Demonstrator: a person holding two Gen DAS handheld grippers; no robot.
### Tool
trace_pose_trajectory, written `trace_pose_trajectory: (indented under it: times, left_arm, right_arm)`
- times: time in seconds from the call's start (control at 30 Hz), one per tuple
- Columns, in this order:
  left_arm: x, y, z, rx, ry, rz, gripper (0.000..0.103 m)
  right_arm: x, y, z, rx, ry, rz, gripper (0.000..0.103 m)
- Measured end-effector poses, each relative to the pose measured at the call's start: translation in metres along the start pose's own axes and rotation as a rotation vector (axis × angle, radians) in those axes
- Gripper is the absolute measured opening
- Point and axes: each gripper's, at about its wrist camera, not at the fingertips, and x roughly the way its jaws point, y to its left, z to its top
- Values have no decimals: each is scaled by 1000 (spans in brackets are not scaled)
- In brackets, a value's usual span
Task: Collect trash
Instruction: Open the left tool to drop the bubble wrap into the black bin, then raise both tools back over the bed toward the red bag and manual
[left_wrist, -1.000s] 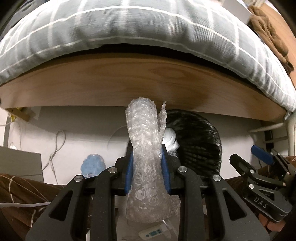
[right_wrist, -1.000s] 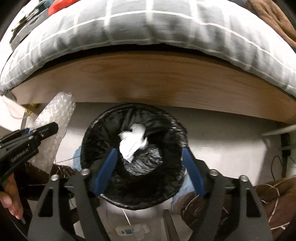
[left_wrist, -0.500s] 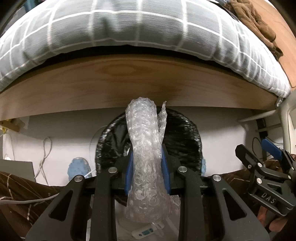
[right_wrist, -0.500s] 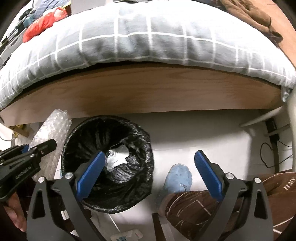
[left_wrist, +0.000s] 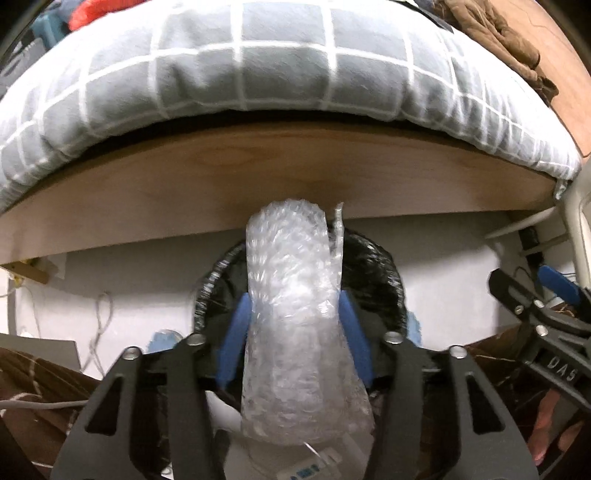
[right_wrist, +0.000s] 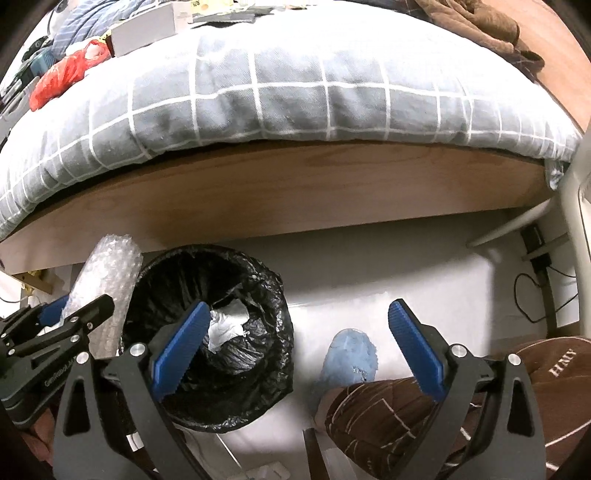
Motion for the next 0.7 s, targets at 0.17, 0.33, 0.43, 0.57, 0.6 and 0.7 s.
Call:
trace_pose_trajectory:
  times: [0.17, 0.33, 0.43, 0.57, 0.6, 0.7]
  left_arm:
    - [-15, 17, 3, -12, -44, 35, 77]
    - [-43, 35, 10, -51, -106, 56, 95]
    - [-57, 39, 16, -68, -139, 63, 97]
    - [-74, 45, 29, -88, -165, 69, 97]
    - [-78, 46, 30, -90, -168, 70, 97]
    - [-92, 54, 33, -95, -192, 81, 97]
  right_arm:
    - [-11, 16, 7, -44, -36, 0, 93]
    - [-30, 30, 19, -77, -89, 14, 93]
    - [-42, 37, 26, -92, -116, 23, 93]
    - [-56, 44, 34, -116, -148, 27, 93]
    - [-59, 45, 36, -118, -154, 30, 93]
    - [-65, 49, 42, -124, -170, 38, 93]
